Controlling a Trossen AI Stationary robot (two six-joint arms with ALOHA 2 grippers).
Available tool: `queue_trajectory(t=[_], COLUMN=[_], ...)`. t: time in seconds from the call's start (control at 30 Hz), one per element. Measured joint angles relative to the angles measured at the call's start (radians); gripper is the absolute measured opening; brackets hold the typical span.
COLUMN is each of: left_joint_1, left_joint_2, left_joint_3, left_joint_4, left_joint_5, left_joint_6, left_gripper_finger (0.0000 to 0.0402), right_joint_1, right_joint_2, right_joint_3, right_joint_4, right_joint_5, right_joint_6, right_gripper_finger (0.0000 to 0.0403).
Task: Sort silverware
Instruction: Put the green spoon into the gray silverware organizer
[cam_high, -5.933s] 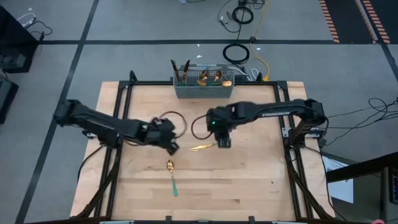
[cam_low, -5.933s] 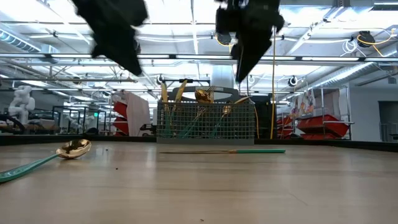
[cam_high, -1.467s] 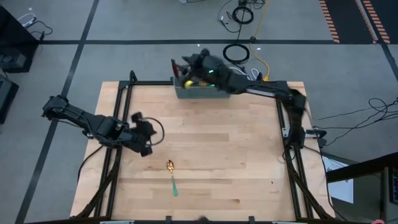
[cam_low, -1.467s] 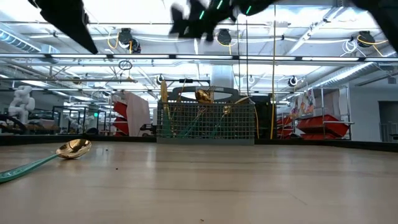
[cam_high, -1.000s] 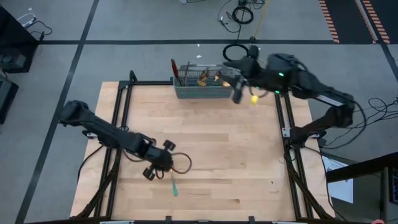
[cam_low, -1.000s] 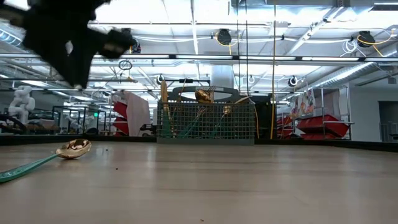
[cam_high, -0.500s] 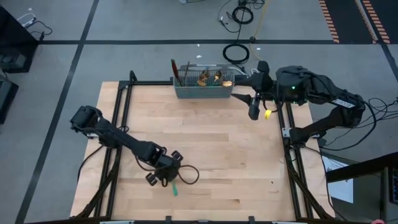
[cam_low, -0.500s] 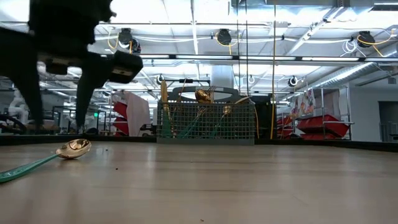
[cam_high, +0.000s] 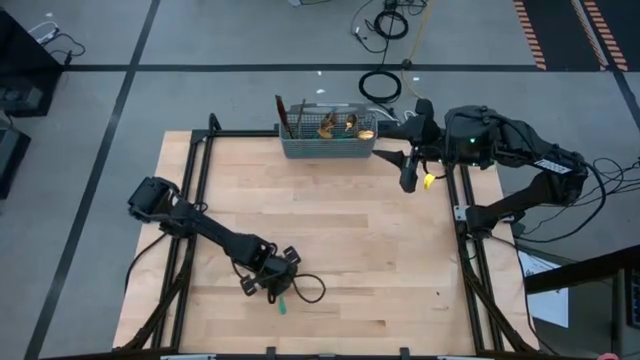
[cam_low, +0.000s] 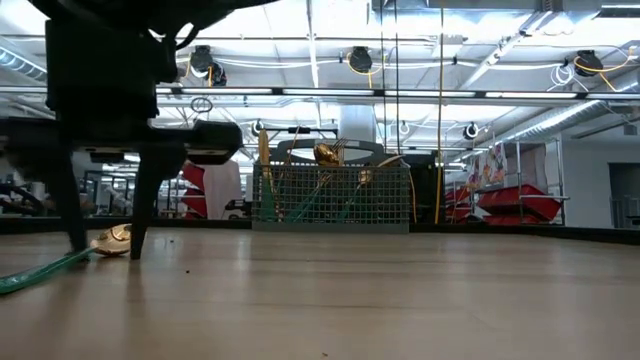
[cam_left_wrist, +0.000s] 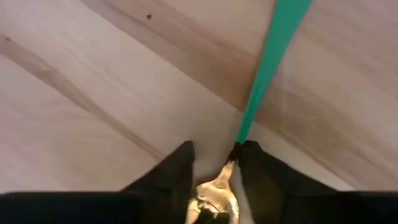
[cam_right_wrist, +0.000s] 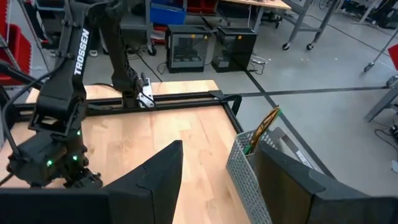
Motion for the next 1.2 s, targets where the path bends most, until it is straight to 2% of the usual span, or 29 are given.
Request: queue_trajectory(t=[0.13,0.17,0.37,0.47,0.6,0.7,0.87,1.03,1.2], left_joint_1=[0.001,0.002,0.004,0.017,0.037,0.092,0.216,0.394,0.563], left_joint_2=[0.011,0.010,0.002,0.012,0.007,0.008,0.006,0.006,0.005], left_joint_3=[0.002,0.002,0.045,0.105,0.197,0.270,0.370,0.427,0.457], left_joint_4=[0.006,0.011,-0.017,-0.089,-0.152,-0.230,-0.232,-0.063,0.257], left_joint_5=[-0.031,-0.042,-0.236,-0.416,-0.763,-0.933,-1.074,-1.088,-1.067], left_joint_6=[-0.001,-0.018,-0.143,-0.167,-0.148,-0.030,0.300,0.657,1.040], left_gripper_finger=[0.0035,0.0020,0.0007,0.0007,0.0001,0.0000,0.0000,0.0000,0.0000], right_joint_1=[0.017,0.022,0.049,0.052,0.058,0.058,0.058,0.058,0.058], right_joint_2=[-0.011,-0.016,-0.051,-0.076,-0.112,-0.140,-0.184,-0.207,-0.217], right_joint_3=[0.000,0.000,0.000,0.000,0.000,0.000,0.000,0.000,0.000], right_joint_4=[0.000,0.001,0.001,0.000,-0.002,-0.009,-0.029,-0.064,-0.071], right_joint_5=[0.000,0.001,0.004,0.004,0.005,0.005,0.038,0.082,0.090], right_joint_6=[0.008,0.014,0.048,0.056,0.075,0.085,0.100,0.108,0.119], right_gripper_finger=[0.0187,0.0187,0.0187,0.0187,0.0187,0.0187,0.0187,0.0187,0.0187])
